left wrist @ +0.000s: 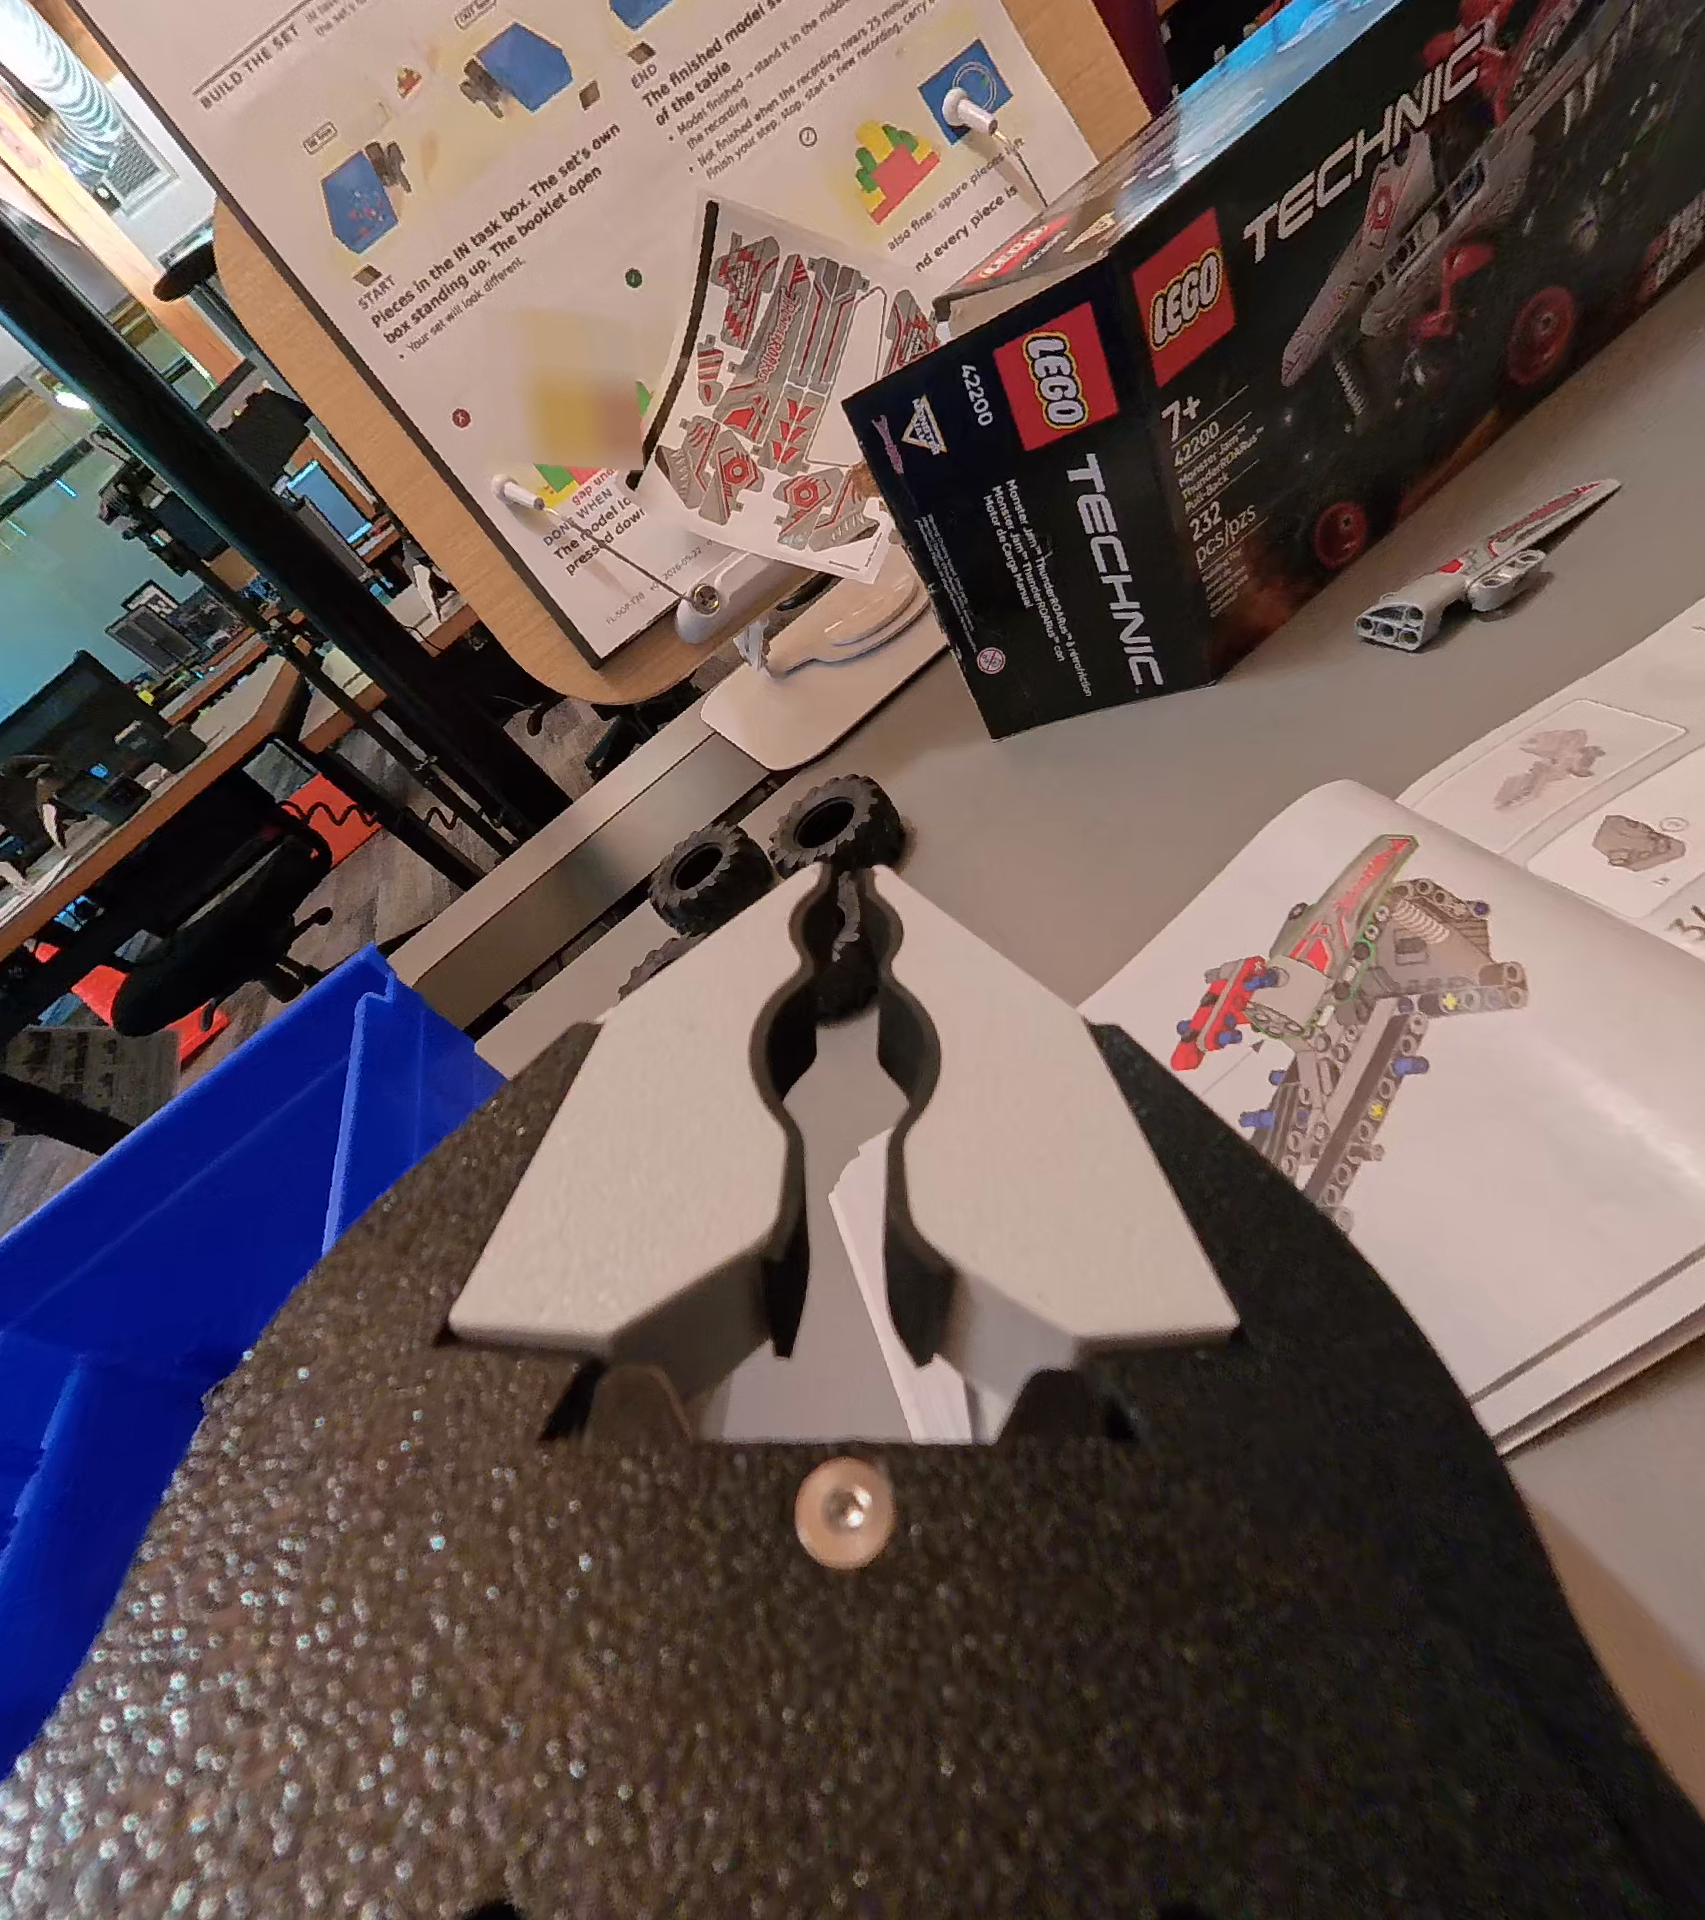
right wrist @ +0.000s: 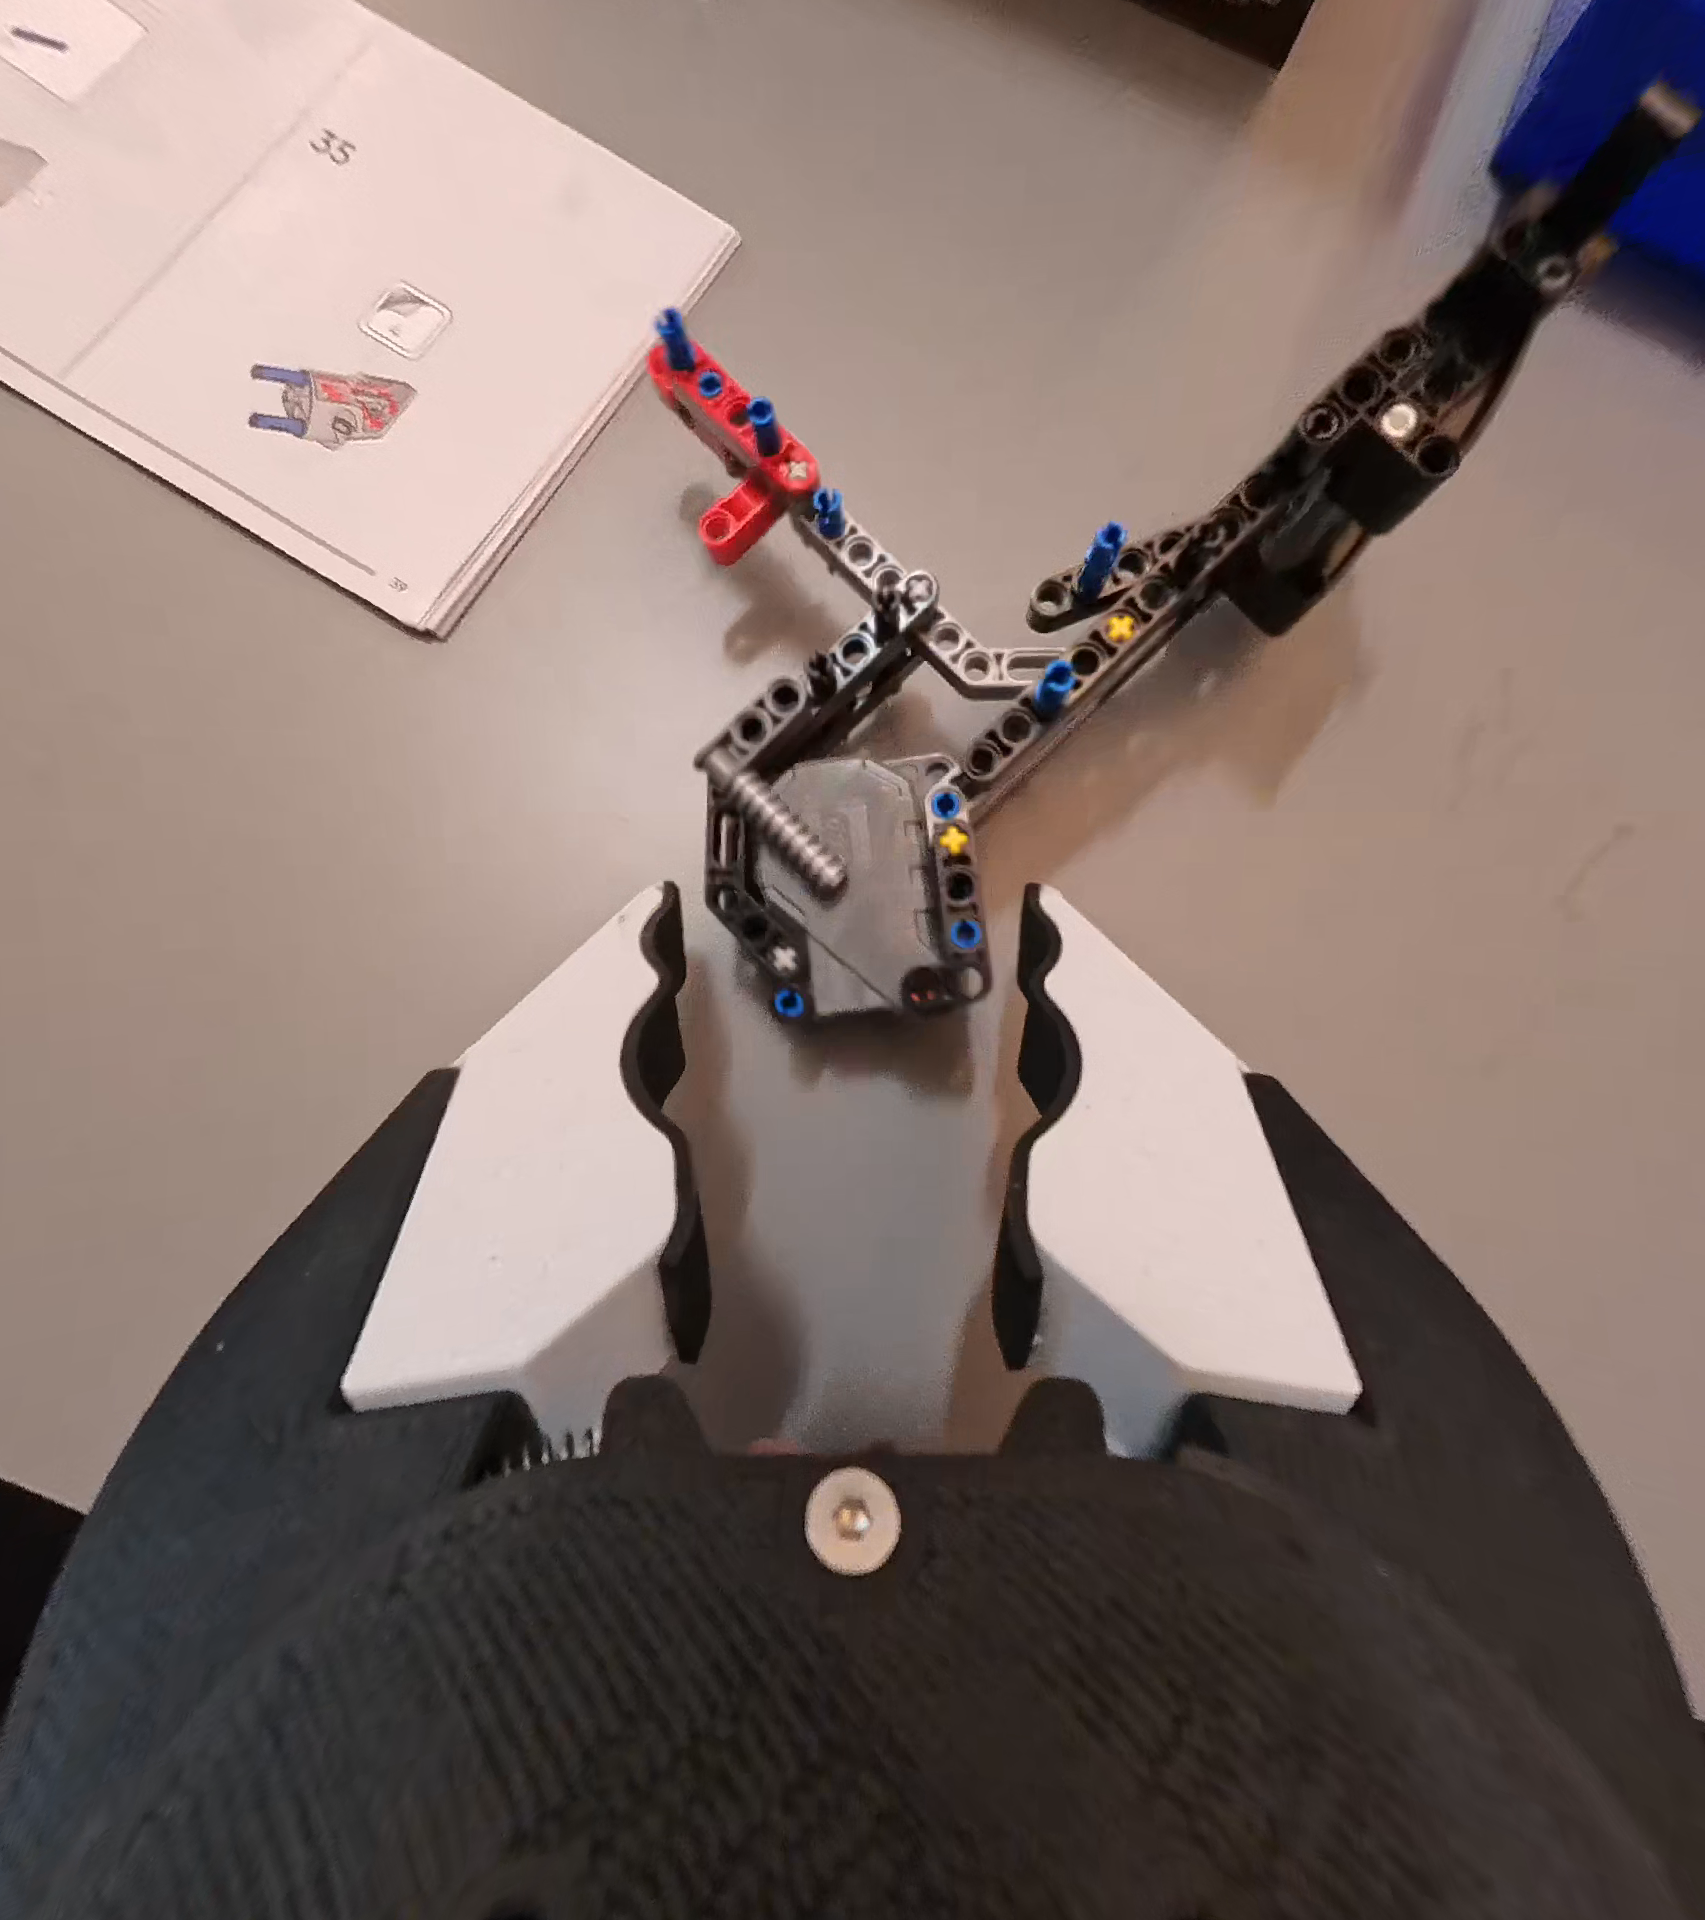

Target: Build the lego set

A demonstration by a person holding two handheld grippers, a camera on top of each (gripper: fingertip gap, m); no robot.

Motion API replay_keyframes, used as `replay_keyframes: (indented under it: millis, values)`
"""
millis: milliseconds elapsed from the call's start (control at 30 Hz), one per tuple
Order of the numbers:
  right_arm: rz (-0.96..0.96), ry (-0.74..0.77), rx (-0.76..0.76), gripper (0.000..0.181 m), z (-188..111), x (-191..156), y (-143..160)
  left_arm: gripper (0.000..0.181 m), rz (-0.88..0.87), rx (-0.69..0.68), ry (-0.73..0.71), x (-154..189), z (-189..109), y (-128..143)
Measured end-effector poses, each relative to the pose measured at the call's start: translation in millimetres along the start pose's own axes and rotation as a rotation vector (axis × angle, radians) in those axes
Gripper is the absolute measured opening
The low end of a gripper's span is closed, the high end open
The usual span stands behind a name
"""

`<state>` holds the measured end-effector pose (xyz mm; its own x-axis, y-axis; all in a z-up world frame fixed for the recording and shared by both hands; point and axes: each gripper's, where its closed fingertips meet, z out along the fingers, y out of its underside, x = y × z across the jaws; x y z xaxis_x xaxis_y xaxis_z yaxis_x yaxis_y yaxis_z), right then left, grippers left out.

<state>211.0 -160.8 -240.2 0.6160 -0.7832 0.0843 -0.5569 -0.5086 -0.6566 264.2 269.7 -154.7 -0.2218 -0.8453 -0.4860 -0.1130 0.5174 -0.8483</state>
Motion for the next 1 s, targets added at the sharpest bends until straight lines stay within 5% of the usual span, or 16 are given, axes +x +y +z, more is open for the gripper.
replay_keyframes:
  millis: [567,1000]
  values:
    - [-0.094,0.049,0.078,0.074,11,5,-9,0.001,-0.021,-0.005,-0.027,-7,-1,2]
    - [-0.175,0.065,0.154,0.080,-7,10,-21,0.001,-0.019,-0.013,-0.021,-5,0,3]
